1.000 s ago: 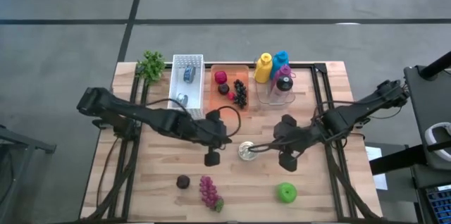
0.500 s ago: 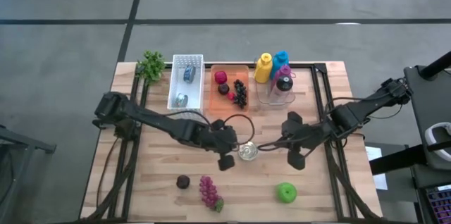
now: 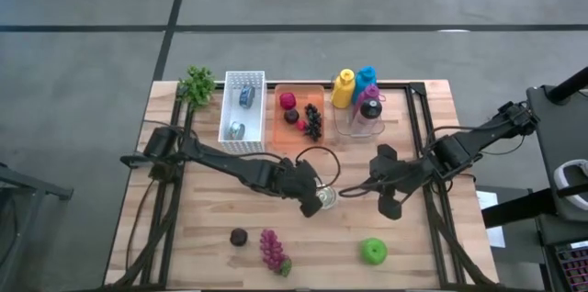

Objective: Pick & Place Food Item
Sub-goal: Put the blue tuna can into the white bin

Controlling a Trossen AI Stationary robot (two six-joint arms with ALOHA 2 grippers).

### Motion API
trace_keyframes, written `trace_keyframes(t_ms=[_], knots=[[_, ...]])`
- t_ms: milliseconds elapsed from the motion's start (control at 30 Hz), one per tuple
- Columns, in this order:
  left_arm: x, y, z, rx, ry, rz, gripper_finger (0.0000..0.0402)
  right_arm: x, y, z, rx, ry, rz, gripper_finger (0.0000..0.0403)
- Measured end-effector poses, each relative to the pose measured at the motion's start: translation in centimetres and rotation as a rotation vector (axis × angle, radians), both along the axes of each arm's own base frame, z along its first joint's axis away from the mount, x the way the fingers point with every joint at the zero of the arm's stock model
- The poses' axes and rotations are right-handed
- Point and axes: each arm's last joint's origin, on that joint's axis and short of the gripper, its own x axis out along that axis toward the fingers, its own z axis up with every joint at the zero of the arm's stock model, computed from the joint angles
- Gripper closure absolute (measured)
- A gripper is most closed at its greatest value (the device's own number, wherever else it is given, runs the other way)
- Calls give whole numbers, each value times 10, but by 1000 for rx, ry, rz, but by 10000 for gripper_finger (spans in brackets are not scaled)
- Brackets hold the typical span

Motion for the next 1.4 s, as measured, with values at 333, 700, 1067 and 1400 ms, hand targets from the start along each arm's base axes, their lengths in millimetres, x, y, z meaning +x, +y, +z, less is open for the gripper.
trace_keyframes(t_ms=[333, 700, 1067, 1400], knots=[[5, 15, -18, -178, 14, 212, 399, 0, 0, -5, -5, 15, 1, 394], [13, 16, -34, -206, 6, 229, 399, 0, 0, -5, 0, 8, -2, 394], [17, 16, -47, -210, 19, 234, 399, 1, 1, -4, 4, -1, -3, 394], [14, 18, -50, -192, 46, 246, 399, 1, 1, -4, 13, -3, -11, 394]])
